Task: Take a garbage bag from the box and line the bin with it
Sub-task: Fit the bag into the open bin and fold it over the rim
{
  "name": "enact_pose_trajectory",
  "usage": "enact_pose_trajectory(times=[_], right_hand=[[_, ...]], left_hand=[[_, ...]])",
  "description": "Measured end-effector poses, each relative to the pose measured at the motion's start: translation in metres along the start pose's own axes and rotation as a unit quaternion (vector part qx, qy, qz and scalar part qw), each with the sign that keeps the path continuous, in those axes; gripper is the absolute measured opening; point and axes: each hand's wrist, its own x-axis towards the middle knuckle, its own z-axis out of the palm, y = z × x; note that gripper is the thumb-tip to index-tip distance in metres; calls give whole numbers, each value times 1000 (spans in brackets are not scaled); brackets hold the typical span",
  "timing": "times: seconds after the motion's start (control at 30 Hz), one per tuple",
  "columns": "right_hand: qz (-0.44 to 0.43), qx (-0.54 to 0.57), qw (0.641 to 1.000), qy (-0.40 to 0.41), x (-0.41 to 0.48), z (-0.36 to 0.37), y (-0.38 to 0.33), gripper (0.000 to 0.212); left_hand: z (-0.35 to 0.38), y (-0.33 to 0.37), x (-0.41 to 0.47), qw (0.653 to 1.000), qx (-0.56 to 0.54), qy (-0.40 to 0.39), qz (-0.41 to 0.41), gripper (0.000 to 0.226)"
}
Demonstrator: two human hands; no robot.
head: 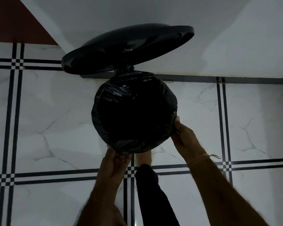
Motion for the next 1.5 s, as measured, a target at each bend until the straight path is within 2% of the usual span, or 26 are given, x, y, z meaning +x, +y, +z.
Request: enact_pose_trajectory(times=[0.07, 0.2, 0.3, 0.37, 0.43, 0.53, 0.67, 0.77, 0.83, 0.9, 0.93, 1.0, 1.03, 1.1, 1.2, 1.37, 1.4, 1.47, 1.5], right_hand=[[31, 8, 999, -14, 0, -3, -2, 32], [78, 12, 997, -23, 4, -2, -2, 31], [78, 63, 995, -27, 11, -2, 2, 40], [71, 93, 993, -25, 15, -2, 8, 34], [53, 116, 991, -36, 18, -4, 17, 31], [34, 144, 988, -41, 11, -9, 24, 43], [43, 132, 990, -21, 2, -9, 26, 34], [14, 174, 985, -14, 1, 1, 29, 52], [20, 155, 988, 6, -2, 4, 36, 42], [56, 117, 991, 36, -7, 3, 39, 14], [73, 112, 991, 31, -7, 1, 41, 12], [77, 128, 989, 0, -5, -5, 44, 30], [72, 147, 986, -24, -7, -4, 43, 33], [67, 154, 986, -20, -6, -6, 41, 11], [84, 127, 988, 21, 5, -5, 34, 31], [49, 56, 996, 54, 2, 7, 27, 22], [31, 58, 997, 50, -3, 8, 24, 29], [8, 54, 998, 37, -10, 9, 16, 60], [-2, 41, 998, 39, -12, 9, 12, 64]], left_hand=[[4, -9, 6, 1000, -15, 12, 6, 36], [10, -12, 16, 998, -54, -6, 33, 34], [14, -11, 20, 999, -26, -16, 44, 26], [16, -15, 20, 998, -17, 4, 53, 23], [15, -20, 17, 997, -42, 34, 62, 26], [14, -19, 9, 992, -108, 26, 62, 45], [11, -12, 8, 997, -53, 18, 48, 37], [17, -11, 8, 997, -53, 27, 46, 34], [18, -16, 7, 997, -47, 33, 51, 36], [16, -21, 8, 997, -46, 39, 40, 37], [14, -23, 8, 998, -50, 33, 32, 38], [11, -24, 8, 998, -56, 21, 22, 39], [9, -23, 8, 998, -58, 25, 22, 37], [8, -19, 11, 997, -67, 28, 24, 33], [11, -9, 16, 998, -43, 20, 33, 29], [11, -1, 15, 998, -3, 38, 59, 33], [13, 2, 13, 996, 0, 42, 74, 42], [18, 13, 5, 995, 18, 58, 79, 56], [21, 18, 3, 995, 34, 67, 72, 61]])
